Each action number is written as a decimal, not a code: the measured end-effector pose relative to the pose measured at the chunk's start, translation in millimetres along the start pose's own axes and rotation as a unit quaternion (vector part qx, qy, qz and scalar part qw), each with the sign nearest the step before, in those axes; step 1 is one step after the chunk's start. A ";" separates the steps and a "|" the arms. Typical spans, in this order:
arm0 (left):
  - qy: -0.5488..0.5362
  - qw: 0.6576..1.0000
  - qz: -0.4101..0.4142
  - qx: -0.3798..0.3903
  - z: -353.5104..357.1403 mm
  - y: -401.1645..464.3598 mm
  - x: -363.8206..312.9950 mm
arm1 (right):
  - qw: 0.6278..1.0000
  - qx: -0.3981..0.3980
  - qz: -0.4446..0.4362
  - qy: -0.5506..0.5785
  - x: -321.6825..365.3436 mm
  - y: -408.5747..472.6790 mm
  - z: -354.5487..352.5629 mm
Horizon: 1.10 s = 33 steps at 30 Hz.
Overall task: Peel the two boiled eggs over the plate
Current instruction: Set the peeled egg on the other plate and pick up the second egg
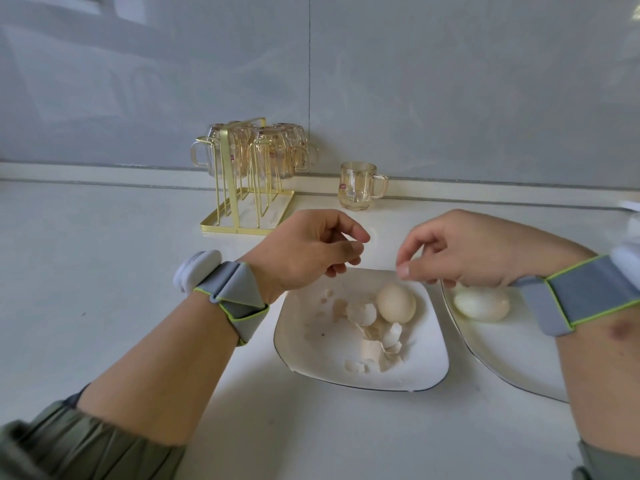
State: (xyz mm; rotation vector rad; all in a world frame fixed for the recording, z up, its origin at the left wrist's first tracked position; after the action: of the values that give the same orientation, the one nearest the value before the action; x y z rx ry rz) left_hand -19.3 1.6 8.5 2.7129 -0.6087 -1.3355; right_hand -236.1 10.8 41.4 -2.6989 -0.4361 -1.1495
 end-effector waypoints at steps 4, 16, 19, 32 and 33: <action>0.005 1.000 0.013 -0.005 0.2 0.4 0.3 | 0.998 0.036 0.011 -0.042 3.8 2.3 8.8; 0.046 0.999 -0.003 -0.029 2.3 1.8 2.2 | 0.993 0.039 -0.010 -0.108 7.3 4.6 20.5; -0.023 1.000 -0.009 -0.017 2.9 0.5 -0.2 | 0.993 -0.063 -0.089 -0.039 9.9 7.2 18.0; -0.265 0.963 -0.046 -0.006 -3.3 3.6 1.8 | 0.970 -0.156 -0.184 0.022 13.2 11.0 30.3; -0.254 0.966 -0.051 -0.022 -5.3 5.4 4.6 | 0.971 -0.157 -0.179 0.014 12.3 11.3 30.2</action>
State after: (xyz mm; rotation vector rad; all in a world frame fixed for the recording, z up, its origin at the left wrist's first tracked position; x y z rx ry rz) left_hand -14.5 -5.7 9.5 2.3902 -0.4564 -2.0654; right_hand -203.9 10.8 29.1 -2.9471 -0.8293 -1.4570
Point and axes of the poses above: each hand's wrist, its own y-axis towards the middle knuckle, its own z-axis out of the palm, x = y × z, the point moved 1 cm from there along y, towards the middle knuckle, and after that the axes turned 15 degrees about y, right-handed, at the moved point
